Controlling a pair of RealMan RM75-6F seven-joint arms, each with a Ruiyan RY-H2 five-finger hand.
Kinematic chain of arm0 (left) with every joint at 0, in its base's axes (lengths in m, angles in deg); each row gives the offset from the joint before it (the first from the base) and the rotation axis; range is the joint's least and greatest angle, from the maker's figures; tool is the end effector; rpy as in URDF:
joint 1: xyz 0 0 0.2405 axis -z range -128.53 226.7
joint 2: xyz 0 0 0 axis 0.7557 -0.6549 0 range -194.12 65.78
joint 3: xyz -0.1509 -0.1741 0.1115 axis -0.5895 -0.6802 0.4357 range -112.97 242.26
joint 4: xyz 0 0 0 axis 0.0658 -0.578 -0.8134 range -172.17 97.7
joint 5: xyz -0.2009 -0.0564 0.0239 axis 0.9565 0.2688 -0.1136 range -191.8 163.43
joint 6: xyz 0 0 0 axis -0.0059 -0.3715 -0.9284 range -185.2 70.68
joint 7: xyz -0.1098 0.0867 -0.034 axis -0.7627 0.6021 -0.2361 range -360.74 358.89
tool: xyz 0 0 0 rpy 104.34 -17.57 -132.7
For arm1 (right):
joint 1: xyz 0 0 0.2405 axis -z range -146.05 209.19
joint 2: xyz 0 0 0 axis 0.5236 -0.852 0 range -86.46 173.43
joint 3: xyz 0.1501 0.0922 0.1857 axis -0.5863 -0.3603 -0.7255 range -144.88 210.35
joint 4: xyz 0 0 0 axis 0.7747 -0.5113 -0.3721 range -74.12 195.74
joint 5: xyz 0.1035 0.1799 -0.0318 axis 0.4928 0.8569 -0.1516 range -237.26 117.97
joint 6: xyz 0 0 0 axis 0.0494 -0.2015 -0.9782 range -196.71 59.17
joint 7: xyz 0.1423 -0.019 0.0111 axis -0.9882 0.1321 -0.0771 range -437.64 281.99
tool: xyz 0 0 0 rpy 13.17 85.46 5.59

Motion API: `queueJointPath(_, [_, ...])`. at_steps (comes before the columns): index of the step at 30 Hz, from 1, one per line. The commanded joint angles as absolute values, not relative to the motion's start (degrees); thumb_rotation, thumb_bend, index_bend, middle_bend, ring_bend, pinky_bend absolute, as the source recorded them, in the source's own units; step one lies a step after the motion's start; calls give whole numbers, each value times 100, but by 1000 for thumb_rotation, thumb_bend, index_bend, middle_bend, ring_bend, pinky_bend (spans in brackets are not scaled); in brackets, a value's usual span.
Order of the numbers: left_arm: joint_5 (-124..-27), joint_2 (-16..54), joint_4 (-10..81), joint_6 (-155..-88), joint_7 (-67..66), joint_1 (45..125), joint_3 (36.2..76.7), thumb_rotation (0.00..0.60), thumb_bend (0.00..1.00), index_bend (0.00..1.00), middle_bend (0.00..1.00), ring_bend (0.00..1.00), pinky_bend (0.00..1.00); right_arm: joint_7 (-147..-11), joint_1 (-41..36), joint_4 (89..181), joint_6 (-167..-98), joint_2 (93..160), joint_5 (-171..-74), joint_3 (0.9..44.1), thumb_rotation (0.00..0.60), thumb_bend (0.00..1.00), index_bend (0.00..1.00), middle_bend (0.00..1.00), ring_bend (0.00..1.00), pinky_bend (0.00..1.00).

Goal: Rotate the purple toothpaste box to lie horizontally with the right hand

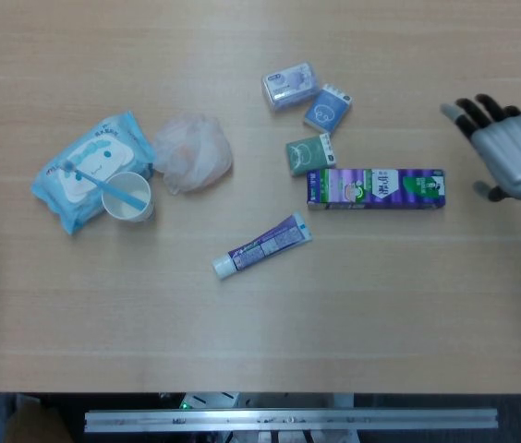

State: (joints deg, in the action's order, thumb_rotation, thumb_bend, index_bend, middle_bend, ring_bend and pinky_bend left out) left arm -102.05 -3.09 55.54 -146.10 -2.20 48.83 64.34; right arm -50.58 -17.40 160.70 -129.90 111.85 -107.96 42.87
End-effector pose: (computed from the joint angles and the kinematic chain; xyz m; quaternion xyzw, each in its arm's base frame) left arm -0.3230 0.1436 0.1761 -0.5864 -0.3933 -0.3680 0.6050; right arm -0.2188 -0.3151 0.0671 0.7750 -0.3546 0.1878 0.4882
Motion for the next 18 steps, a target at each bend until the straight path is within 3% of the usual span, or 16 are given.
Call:
queueJointPath(1, [-10255, -249, 5532, -14623, -168, 4924, 6403, 600, 311, 217, 134, 188, 160, -5566, -770, 16272, -14208, 10881, -11385, 4315, 600, 212, 0, 132, 64, 245])
queueJointPath(8, [-10455, -91, 5580, -14698, 98, 4993, 6392, 600, 311, 217, 139, 188, 160, -6088, 554, 16196, -15648, 10711, -12249, 4527, 600, 212, 50, 198, 116, 245])
queueJointPath(18, [-10573, -58, 5802, -14758, 419, 4971, 6456, 600, 311, 217, 140, 188, 159, -6620, 1688, 16014, -16439, 10536, -12995, 4611, 600, 212, 81, 216, 127, 245])
